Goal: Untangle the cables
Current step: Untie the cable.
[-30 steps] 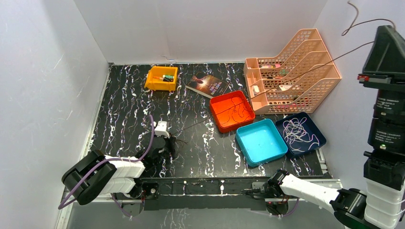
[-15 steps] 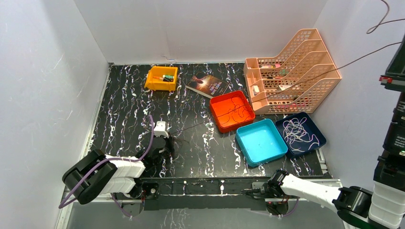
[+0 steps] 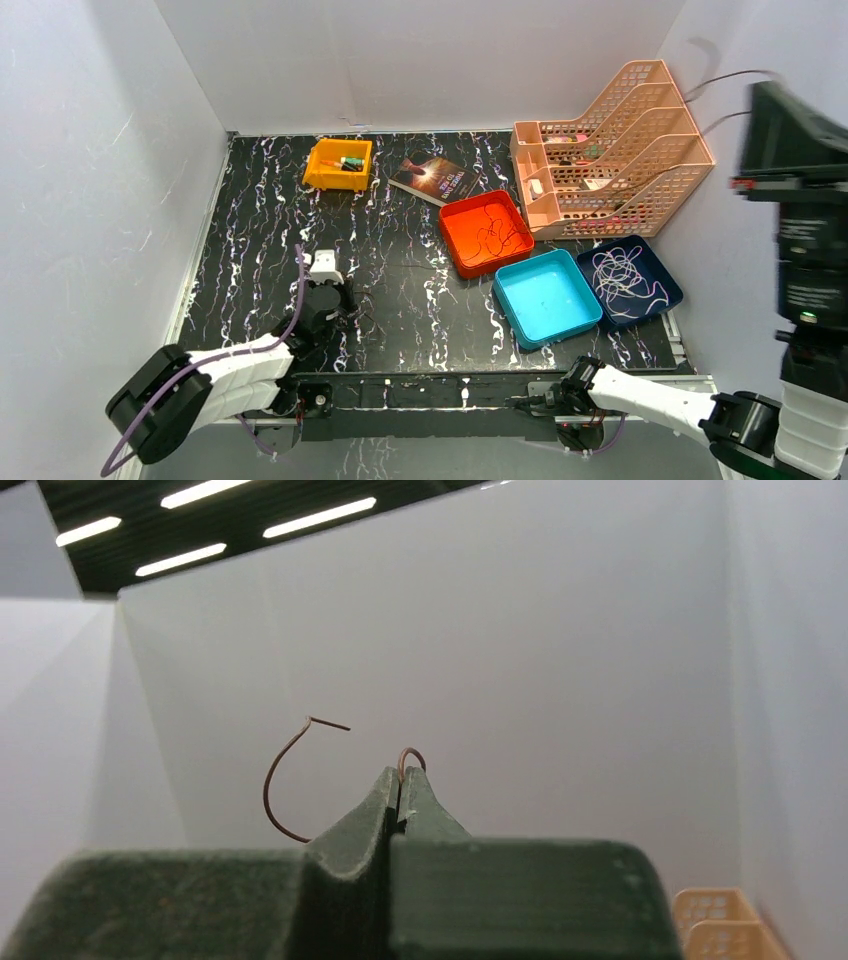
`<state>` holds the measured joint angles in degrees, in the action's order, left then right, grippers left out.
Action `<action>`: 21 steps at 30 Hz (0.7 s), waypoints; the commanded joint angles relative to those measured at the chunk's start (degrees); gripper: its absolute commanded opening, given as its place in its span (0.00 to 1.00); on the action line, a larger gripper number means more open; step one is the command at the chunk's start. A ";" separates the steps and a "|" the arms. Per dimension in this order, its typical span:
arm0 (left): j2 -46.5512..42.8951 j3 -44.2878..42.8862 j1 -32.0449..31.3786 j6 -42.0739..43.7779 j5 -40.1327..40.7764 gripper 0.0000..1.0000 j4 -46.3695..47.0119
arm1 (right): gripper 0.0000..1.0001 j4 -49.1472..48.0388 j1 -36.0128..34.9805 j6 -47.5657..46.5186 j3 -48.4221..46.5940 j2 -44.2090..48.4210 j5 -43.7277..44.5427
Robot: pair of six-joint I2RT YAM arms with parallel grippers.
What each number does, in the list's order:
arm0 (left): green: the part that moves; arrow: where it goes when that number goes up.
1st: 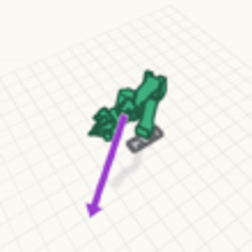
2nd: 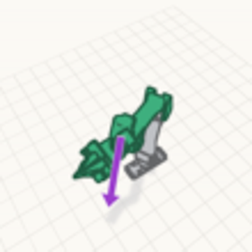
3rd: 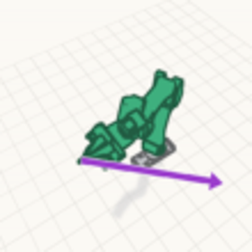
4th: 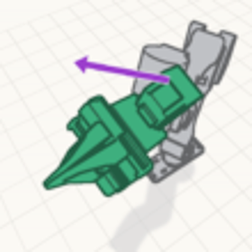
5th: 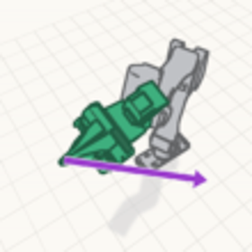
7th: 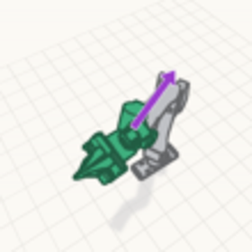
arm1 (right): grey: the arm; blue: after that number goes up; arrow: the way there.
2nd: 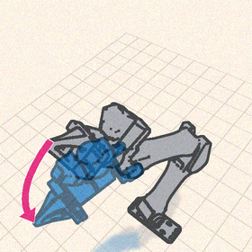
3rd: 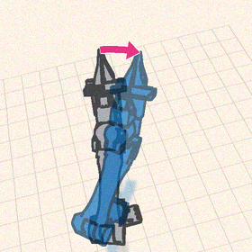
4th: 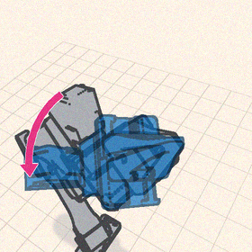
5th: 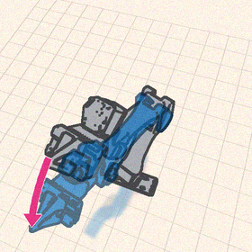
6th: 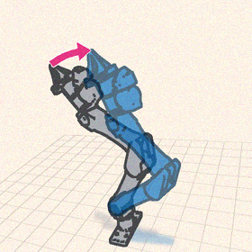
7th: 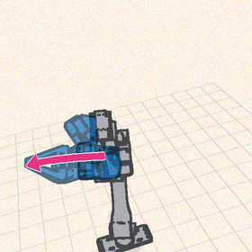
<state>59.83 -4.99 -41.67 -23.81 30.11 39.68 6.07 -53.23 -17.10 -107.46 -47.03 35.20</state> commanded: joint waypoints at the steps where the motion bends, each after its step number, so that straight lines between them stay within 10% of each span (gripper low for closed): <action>1: -7.83 -3.80 0.54 3.29 4.56 0.00 -5.98 | 0.00 12.49 -0.31 12.89 3.70 -3.11 -4.06; 21: -18.94 -21.38 0.98 23.27 7.51 0.00 -23.07 | 0.03 36.49 -0.34 38.18 29.19 -7.32 -24.51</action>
<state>41.04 -23.29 -40.99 -6.63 37.12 18.83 40.14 -53.34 13.23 -85.76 -54.37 14.85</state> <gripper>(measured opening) 0.011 0.031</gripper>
